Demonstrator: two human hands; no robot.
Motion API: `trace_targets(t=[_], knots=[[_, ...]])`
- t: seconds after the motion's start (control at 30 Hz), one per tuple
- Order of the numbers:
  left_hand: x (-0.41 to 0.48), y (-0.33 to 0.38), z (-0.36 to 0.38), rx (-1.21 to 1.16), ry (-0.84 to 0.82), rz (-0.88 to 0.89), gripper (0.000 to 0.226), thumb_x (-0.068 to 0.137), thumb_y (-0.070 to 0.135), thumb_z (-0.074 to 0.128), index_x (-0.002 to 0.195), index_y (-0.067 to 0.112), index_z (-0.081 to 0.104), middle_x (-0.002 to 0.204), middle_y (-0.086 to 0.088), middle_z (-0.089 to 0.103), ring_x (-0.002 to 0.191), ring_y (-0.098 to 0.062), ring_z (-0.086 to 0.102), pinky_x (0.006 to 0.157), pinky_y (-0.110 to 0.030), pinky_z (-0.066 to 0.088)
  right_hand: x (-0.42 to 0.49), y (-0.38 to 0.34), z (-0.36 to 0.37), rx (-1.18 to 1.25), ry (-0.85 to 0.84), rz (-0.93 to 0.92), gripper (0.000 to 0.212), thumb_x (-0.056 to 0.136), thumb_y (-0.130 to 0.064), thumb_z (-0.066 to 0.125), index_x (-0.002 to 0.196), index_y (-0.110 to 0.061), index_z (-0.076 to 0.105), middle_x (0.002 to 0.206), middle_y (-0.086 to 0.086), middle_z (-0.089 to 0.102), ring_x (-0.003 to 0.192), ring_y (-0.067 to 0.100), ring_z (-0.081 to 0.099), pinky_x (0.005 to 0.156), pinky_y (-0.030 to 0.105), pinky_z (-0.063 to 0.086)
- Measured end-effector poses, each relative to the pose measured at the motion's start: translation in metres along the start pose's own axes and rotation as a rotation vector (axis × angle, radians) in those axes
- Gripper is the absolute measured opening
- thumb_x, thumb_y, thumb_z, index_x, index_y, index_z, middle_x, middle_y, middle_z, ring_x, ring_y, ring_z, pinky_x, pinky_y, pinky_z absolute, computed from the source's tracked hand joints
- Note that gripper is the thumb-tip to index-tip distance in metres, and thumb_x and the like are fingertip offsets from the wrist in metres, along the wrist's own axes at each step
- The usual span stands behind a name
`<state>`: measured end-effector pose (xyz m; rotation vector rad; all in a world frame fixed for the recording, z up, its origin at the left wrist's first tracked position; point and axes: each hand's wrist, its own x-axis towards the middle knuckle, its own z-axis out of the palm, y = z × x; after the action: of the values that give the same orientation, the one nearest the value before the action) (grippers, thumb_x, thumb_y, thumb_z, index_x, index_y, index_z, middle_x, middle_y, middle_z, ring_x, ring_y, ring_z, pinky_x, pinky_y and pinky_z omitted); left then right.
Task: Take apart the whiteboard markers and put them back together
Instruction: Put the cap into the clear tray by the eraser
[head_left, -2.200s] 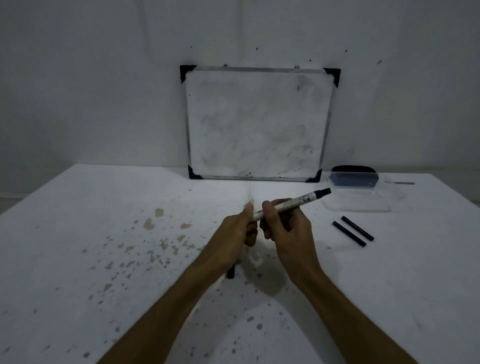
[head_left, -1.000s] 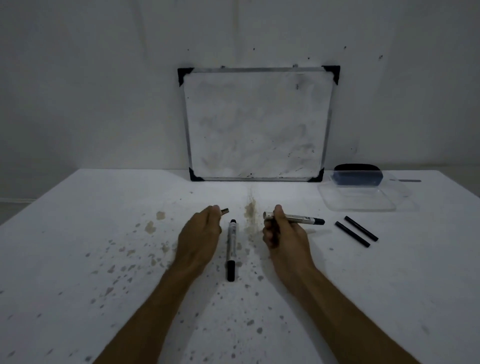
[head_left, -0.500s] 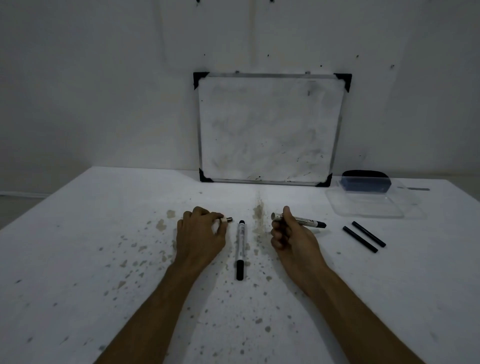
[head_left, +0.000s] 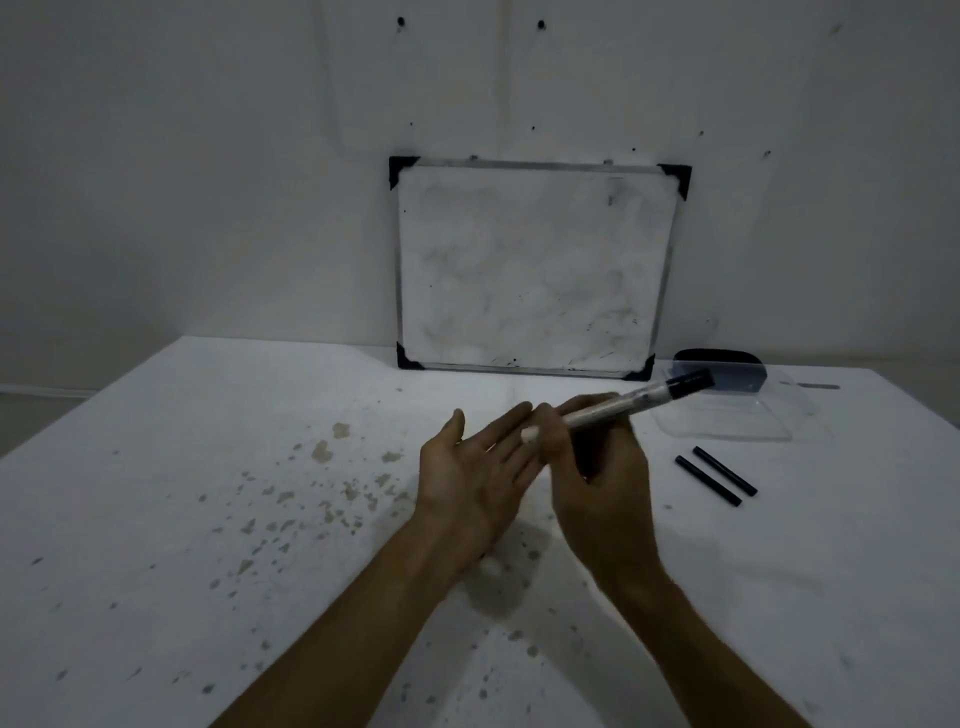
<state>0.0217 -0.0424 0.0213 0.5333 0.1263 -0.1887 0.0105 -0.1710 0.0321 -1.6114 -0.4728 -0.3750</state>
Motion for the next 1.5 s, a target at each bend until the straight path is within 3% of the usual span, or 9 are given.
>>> trace_targets(t=[0.17,0.37,0.53,0.77,0.87,1.0,1.13,1.27,1.5], knots=[[0.001,-0.003,-0.012,-0.035,-0.104,-0.039,0.066,0.107,0.044,0.024,0.133,-0.003,0.064,0.144,-0.020,0.060,0.136,-0.035,0.056,0.121,-0.045,0.033,-0.020,0.028,0.030,-0.612,-0.186,-0.212,0.025,0.097,-0.042,0.061,0.099,-0.017,0.066,0.082,-0.006,0.067,0.064,0.004,0.057,0.064,0.015,0.051],[0.001,0.005,-0.008,0.024,-0.054,-0.077,0.067,0.106,0.047,0.029,0.131,-0.002,0.066,0.139,-0.021,0.064,0.136,-0.036,0.055,0.125,-0.048,0.027,-0.011,0.017,0.019,-0.432,-0.142,-0.040,0.027,0.091,-0.050,0.066,0.103,-0.026,0.062,0.096,-0.012,0.059,0.088,0.000,0.060,0.073,0.011,0.050],[-0.003,0.006,-0.001,-0.034,-0.058,-0.094,0.066,0.106,0.046,0.034,0.137,-0.008,0.056,0.139,-0.028,0.060,0.132,-0.042,0.057,0.115,-0.046,0.041,-0.004,0.017,0.011,-0.198,-0.065,0.247,0.032,0.084,-0.041,0.078,0.110,-0.030,0.061,0.101,-0.021,0.067,0.097,-0.009,0.063,0.072,0.002,0.046],[-0.001,0.007,-0.004,0.094,-0.005,-0.057,0.050,0.094,0.014,0.044,0.135,-0.013,0.056,0.143,-0.036,0.053,0.122,-0.041,0.062,0.113,-0.047,0.046,0.009,0.021,-0.005,0.189,0.090,0.551,0.026,0.088,-0.041,0.074,0.099,-0.016,0.074,0.068,-0.018,0.071,0.066,0.000,0.064,0.062,0.020,0.045],[0.000,0.006,-0.004,0.263,0.061,-0.048,0.042,0.096,0.012,0.049,0.127,-0.013,0.062,0.137,-0.033,0.059,0.118,-0.038,0.066,0.104,-0.044,0.053,0.014,0.028,-0.013,0.247,0.129,0.628,0.033,0.087,-0.043,0.076,0.099,-0.012,0.074,0.081,-0.008,0.067,0.072,0.007,0.053,0.062,0.026,0.041],[-0.001,0.004,0.001,0.688,0.159,0.100,0.031,0.102,0.017,0.054,0.119,-0.006,0.065,0.104,-0.019,0.067,0.087,-0.027,0.064,0.082,-0.038,0.056,0.016,0.032,-0.018,0.278,0.159,0.680,0.037,0.086,-0.045,0.077,0.101,-0.011,0.074,0.088,-0.001,0.067,0.076,0.012,0.049,0.062,0.028,0.040],[-0.001,0.004,-0.008,1.085,0.195,0.297,0.021,0.099,0.024,0.064,0.116,0.012,0.065,0.090,-0.006,0.073,0.076,-0.019,0.069,0.080,-0.039,0.061,0.019,0.035,-0.020,0.302,0.180,0.697,0.039,0.085,-0.044,0.078,0.102,-0.009,0.074,0.085,-0.001,0.065,0.074,0.013,0.044,0.058,0.027,0.038],[-0.001,0.001,-0.016,1.250,0.162,0.471,0.006,0.096,0.019,0.069,0.101,0.020,0.067,0.089,-0.002,0.075,0.074,-0.010,0.072,0.070,-0.022,0.060,0.020,0.038,-0.021,0.284,0.156,0.710,0.036,0.090,-0.043,0.073,0.105,-0.010,0.073,0.088,-0.001,0.067,0.074,0.013,0.046,0.059,0.028,0.041],[-0.001,0.031,-0.037,1.345,0.140,0.665,0.005,0.093,0.013,0.072,0.095,0.017,0.069,0.089,-0.003,0.074,0.079,-0.012,0.071,0.074,-0.025,0.061,0.028,0.045,-0.031,0.283,0.193,0.686,0.033,0.106,-0.036,0.047,0.111,-0.008,0.063,0.096,0.009,0.068,0.086,0.020,0.066,0.075,0.033,0.054]])
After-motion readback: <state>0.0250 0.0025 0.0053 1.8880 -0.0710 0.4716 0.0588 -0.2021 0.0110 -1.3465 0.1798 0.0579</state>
